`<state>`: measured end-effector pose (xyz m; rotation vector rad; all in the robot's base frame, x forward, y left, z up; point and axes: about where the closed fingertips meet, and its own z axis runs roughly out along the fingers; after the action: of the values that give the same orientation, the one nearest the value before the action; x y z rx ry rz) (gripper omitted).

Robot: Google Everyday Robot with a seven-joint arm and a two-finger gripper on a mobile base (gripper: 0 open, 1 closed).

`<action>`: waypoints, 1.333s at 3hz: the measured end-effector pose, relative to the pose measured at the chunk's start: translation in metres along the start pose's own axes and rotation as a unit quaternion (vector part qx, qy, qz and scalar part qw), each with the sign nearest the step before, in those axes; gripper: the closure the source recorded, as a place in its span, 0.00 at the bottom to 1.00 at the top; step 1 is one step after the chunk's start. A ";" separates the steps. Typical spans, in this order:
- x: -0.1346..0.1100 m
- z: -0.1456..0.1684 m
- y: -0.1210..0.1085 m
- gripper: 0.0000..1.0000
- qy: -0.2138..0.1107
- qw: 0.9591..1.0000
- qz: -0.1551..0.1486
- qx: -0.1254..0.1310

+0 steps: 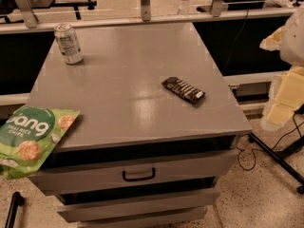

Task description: Pick 7up can

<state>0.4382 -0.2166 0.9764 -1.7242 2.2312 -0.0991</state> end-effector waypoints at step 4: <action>-0.156 0.051 -0.110 0.00 -0.185 0.977 -0.105 0.010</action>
Offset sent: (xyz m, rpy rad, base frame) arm 0.0746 0.0425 0.0084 0.1207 -0.0878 0.1381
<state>0.5895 -0.0905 0.9872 -1.7924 1.7759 0.1414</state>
